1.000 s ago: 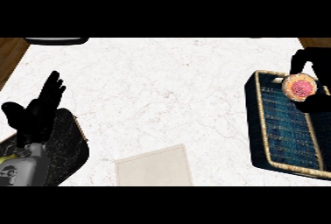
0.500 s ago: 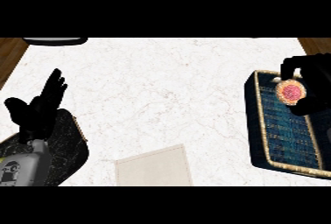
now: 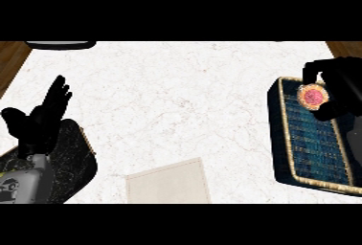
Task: Pick the cupcake from the placemat and place it in the basket
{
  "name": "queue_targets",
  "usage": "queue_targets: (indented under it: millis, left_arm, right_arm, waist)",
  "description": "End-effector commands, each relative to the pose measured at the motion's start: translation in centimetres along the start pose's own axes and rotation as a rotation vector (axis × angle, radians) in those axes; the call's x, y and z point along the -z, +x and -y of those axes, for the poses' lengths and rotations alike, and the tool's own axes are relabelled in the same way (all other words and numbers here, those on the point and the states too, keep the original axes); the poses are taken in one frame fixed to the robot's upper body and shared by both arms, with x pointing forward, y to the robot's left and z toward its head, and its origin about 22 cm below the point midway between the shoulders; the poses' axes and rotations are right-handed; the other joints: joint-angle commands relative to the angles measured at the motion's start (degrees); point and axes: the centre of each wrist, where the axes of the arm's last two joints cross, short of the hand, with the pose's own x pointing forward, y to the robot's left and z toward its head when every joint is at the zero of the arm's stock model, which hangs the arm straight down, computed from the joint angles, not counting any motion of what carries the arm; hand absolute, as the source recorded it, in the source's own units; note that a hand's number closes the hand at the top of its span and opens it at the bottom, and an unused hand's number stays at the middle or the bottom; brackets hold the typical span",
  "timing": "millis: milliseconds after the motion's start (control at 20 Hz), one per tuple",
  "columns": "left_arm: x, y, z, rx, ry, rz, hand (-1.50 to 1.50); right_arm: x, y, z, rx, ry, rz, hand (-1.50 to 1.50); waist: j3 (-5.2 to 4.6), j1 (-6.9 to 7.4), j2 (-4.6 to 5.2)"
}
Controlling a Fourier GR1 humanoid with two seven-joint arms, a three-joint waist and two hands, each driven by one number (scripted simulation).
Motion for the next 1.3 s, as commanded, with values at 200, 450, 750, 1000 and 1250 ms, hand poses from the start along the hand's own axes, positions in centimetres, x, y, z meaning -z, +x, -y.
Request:
queue_targets:
  millis: [200, 450, 750, 1000, 1250]
  left_arm:
    - [0.8, -1.2, -0.9, -0.001, 0.027, 0.02, 0.0]
    - [1.6, -0.4, -1.2, -0.017, 0.018, 0.015, 0.0]
    - [0.1, -1.8, 2.0, -0.019, 0.01, -0.002, 0.0]
    - [-0.5, 1.3, 0.1, 0.002, 0.01, 0.005, 0.0]
    - [0.7, 0.1, -0.9, -0.006, 0.003, 0.006, 0.0]
  right_arm:
    - [-0.6, -0.6, -0.9, -0.036, 0.019, -0.013, 1.5]
    - [1.0, -1.0, -2.5, -0.054, 0.097, 0.007, 1.5]
    - [0.8, -1.6, -3.8, -0.047, 0.14, -0.019, 1.5]
    - [-0.4, -3.3, -3.5, -0.007, 0.217, -0.041, 1.5]
    - [-0.4, -3.0, -5.2, -0.05, 0.276, -0.15, 1.5]
  waist:
    - [-0.03, -0.28, -0.03]
    - [-0.02, -0.11, 0.03]
    - [-0.02, -0.15, 0.01]
    - [-0.02, -0.24, -0.13]
    - [-0.02, -0.21, -0.04]
